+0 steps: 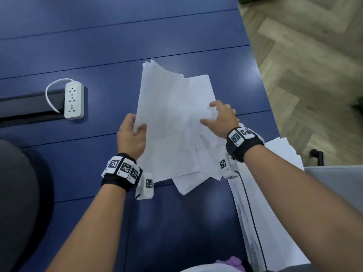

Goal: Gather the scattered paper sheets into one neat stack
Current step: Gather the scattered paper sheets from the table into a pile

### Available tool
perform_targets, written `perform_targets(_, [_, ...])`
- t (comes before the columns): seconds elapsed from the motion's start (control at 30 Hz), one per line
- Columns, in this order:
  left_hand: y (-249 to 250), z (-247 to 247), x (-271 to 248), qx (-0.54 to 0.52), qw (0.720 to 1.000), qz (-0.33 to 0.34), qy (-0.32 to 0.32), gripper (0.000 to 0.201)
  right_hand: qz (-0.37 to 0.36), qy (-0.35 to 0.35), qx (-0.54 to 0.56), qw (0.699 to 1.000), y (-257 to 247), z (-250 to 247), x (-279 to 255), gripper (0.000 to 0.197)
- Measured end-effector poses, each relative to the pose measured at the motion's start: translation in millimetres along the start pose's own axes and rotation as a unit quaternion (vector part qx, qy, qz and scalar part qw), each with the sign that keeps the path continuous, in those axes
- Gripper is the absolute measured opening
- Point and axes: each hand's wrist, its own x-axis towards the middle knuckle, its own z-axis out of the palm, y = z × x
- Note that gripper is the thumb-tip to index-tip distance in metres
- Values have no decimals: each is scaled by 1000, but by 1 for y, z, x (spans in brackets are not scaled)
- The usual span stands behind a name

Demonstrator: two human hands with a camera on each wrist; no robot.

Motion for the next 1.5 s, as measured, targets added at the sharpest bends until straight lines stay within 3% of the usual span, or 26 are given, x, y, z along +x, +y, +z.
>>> perform_targets(0.13, [-1,-27,-19,-111,994,-11,-15,32,-23,-16,105,994,-5,-2,-21,81])
perform_targets(0.27, [-8,-40,-44,-227,970,-56,-67,42,-9,-103,195,975,-15,6,-49,99])
perform_targets(0.33, [-7,-40,-60,-270,954,-79,-104,42,31,-153,305,939,-15,13,-65,85])
perform_targets(0.4, [-8,-33,-72,-308,937,-97,-131,41,67,-186,441,876,-7,16,-80,61])
perform_targets(0.47, [-7,-23,-85,-334,925,-109,-147,43,81,-167,496,848,8,9,-95,53])
perform_targets(0.53, [-3,-8,-99,-350,912,-130,-170,43,68,-125,490,860,31,-7,-106,47])
perform_targets(0.67, [7,42,-136,-288,912,-153,-251,23,40,-63,370,926,93,-47,-132,36])
perform_targets(0.8, [21,107,-177,-111,902,-158,-387,17,116,2,256,960,177,-81,-156,28])
perform_targets(0.87, [24,134,-194,5,869,-161,-468,17,156,16,165,974,213,-88,-162,28])
perform_targets(0.93, [21,153,-202,132,843,-128,-505,23,186,23,95,978,234,-88,-167,28])
perform_targets(1.03, [21,163,-200,279,842,-68,-456,26,238,42,59,969,232,-84,-176,31])
perform_targets(1.13, [22,155,-184,295,867,-72,-395,26,232,85,-24,969,213,-76,-177,53])
perform_targets(1.3, [23,117,-128,227,942,-105,-225,18,113,79,-58,989,162,-67,-157,64])
perform_targets(1.4, [18,92,-95,220,957,-132,-136,31,44,51,-55,996,130,-57,-126,52])
perform_targets(1.5, [10,76,-74,231,955,-170,-80,57,-6,29,-66,997,85,-42,-93,48])
